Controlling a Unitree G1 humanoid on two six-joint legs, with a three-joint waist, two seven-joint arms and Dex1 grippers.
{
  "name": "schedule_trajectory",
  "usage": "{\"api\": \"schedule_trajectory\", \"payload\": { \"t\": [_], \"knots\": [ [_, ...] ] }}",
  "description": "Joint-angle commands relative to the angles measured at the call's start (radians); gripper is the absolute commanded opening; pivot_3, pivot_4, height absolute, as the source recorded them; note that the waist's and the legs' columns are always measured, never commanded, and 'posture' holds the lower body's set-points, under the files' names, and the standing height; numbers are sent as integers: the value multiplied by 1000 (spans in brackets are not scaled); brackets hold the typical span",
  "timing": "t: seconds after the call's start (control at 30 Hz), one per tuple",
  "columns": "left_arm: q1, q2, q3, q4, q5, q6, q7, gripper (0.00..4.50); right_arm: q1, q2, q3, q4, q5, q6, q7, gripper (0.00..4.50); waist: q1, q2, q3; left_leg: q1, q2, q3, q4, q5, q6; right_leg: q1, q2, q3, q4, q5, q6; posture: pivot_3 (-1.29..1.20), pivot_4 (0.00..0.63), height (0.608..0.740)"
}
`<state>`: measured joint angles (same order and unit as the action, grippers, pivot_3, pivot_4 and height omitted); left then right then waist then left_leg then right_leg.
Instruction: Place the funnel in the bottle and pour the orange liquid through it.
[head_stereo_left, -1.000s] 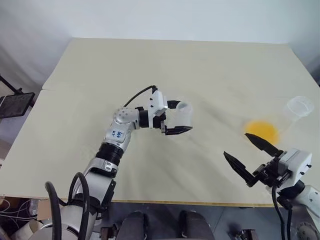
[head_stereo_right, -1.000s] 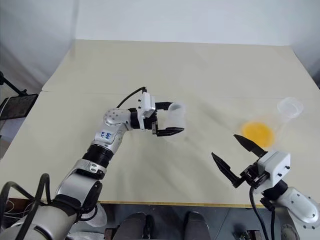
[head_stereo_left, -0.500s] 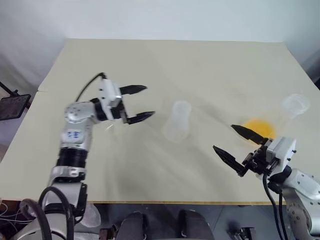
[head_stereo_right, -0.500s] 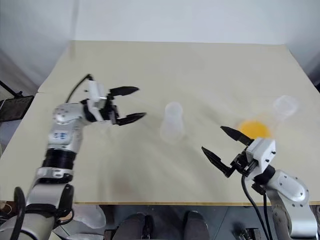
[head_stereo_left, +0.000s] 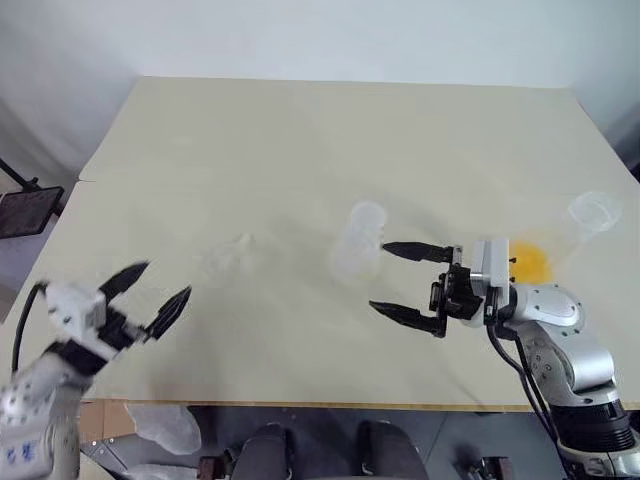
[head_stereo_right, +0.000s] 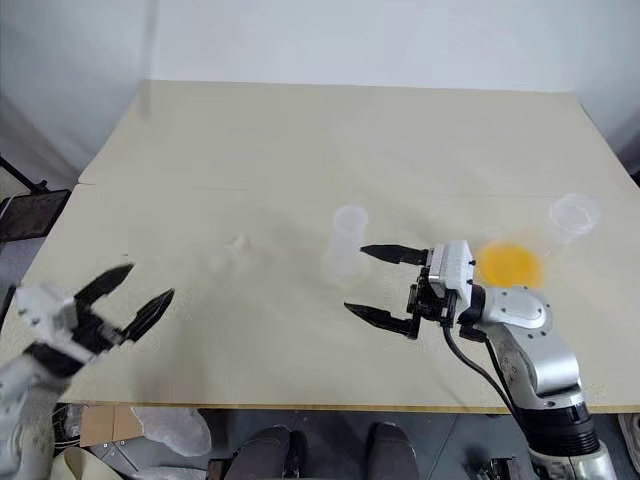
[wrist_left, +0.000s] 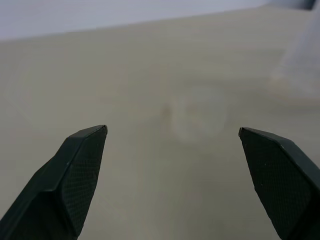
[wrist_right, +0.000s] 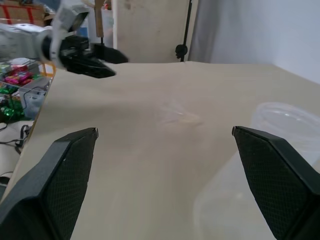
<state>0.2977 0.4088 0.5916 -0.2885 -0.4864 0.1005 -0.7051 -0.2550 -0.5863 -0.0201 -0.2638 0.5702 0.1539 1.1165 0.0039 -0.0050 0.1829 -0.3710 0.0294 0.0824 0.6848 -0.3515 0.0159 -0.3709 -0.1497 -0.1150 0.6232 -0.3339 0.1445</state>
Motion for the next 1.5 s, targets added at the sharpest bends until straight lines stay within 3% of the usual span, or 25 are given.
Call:
{"api": "schedule_trajectory", "payload": {
  "t": [0.03,0.23,0.5,0.97,1.07,1.5],
  "knots": [
    [85,-47,34,-78,-31,-38,33,4487,-15,-3,-6,4,3,-18,23,4500,2,0,0,0,0,0,0,0,0,0,0,0,-1,0,0,0,150,740],
    [33,-55,-101,-123,2,2,77,4487,-8,-14,-21,20,-5,-28,33,4500,18,0,0,0,0,1,0,0,0,0,0,1,-1,0,0,0,150,740],
    [-243,-54,-362,-18,67,131,133,4487,45,-30,-61,-30,-9,-25,2,4500,18,-1,-1,0,-1,3,0,0,0,-1,1,1,0,0,0,0,150,740],
    [-544,-54,-449,320,191,107,208,4487,126,-28,-76,-101,-10,-28,-69,4500,19,-1,-1,0,-3,7,0,0,-1,-3,2,2,0,0,0,0,150,740],
    [-550,-45,-444,336,201,105,215,4042,136,-24,-80,-108,-8,-32,-79,4500,19,-1,-1,0,-3,7,0,0,-1,-3,2,1,1,0,0,0,150,740],
    [-535,-21,-408,333,194,103,214,43,167,-19,-79,-123,-10,-50,-101,4500,21,-1,-1,0,-3,7,0,0,-1,-2,2,2,1,0,0,0,150,740]
  ]
}}
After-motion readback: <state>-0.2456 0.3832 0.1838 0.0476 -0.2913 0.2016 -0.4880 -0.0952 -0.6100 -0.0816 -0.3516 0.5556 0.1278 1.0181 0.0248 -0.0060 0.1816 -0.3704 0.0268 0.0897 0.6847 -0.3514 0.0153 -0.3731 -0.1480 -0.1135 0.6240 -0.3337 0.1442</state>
